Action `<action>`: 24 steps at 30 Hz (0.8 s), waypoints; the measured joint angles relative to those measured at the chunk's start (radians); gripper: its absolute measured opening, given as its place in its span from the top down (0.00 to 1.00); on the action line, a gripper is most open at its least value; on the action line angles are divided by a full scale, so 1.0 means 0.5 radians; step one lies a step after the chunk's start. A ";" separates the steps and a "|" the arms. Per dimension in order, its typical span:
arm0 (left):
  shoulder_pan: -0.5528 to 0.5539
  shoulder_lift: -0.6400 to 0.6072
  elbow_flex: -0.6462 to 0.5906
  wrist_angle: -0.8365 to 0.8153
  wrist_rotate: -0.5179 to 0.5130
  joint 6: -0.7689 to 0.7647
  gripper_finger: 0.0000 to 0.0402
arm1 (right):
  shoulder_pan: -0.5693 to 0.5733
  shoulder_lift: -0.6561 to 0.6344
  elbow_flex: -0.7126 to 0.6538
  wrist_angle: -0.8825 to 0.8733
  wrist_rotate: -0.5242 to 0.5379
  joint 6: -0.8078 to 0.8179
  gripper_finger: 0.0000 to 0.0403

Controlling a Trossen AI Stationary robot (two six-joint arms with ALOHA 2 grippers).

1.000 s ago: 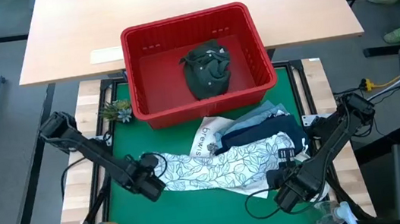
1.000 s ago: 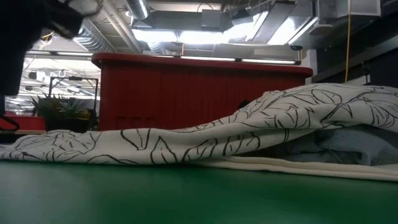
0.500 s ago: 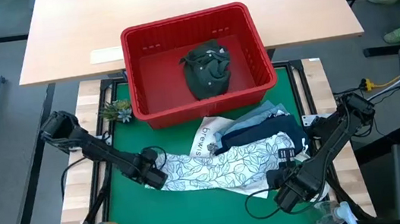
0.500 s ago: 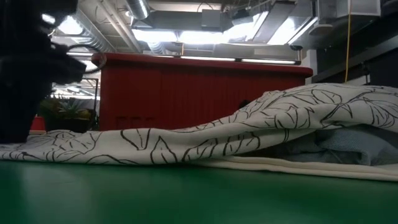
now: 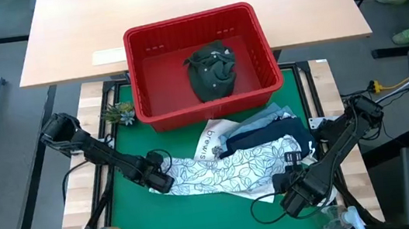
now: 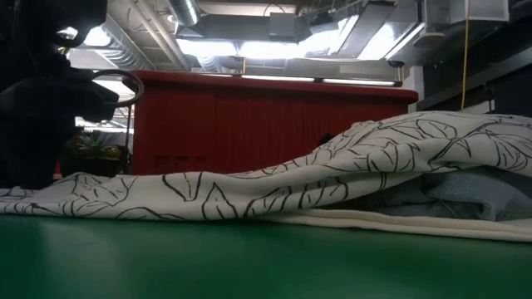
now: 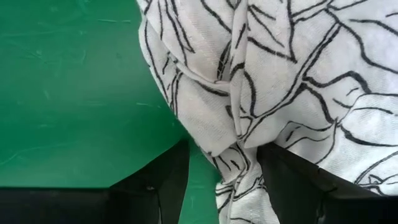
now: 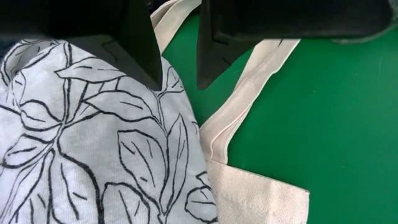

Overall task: Fold laundry
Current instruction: Fold the patterned white shirt

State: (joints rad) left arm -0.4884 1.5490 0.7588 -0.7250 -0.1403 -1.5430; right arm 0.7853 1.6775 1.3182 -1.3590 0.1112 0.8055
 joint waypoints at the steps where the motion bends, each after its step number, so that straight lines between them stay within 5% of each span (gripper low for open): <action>1: 0.000 0.001 -0.001 0.011 -0.006 -0.001 0.52 | 0.000 0.000 0.000 0.001 0.000 0.000 0.76; 8: 0.006 0.002 -0.001 0.071 0.051 0.002 0.57 | 0.000 0.000 0.000 0.001 0.000 0.000 0.76; 19: 0.003 0.006 -0.004 0.264 -0.001 0.000 0.97 | 0.000 -0.001 0.000 0.000 0.000 0.000 0.76; 24: 0.001 -0.004 -0.004 0.257 -0.001 0.053 0.98 | 0.000 -0.001 0.000 -0.004 0.000 -0.017 0.76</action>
State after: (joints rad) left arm -0.4880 1.5469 0.7567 -0.5965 -0.1406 -1.5164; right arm 0.7853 1.6772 1.3182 -1.3611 0.1112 0.7972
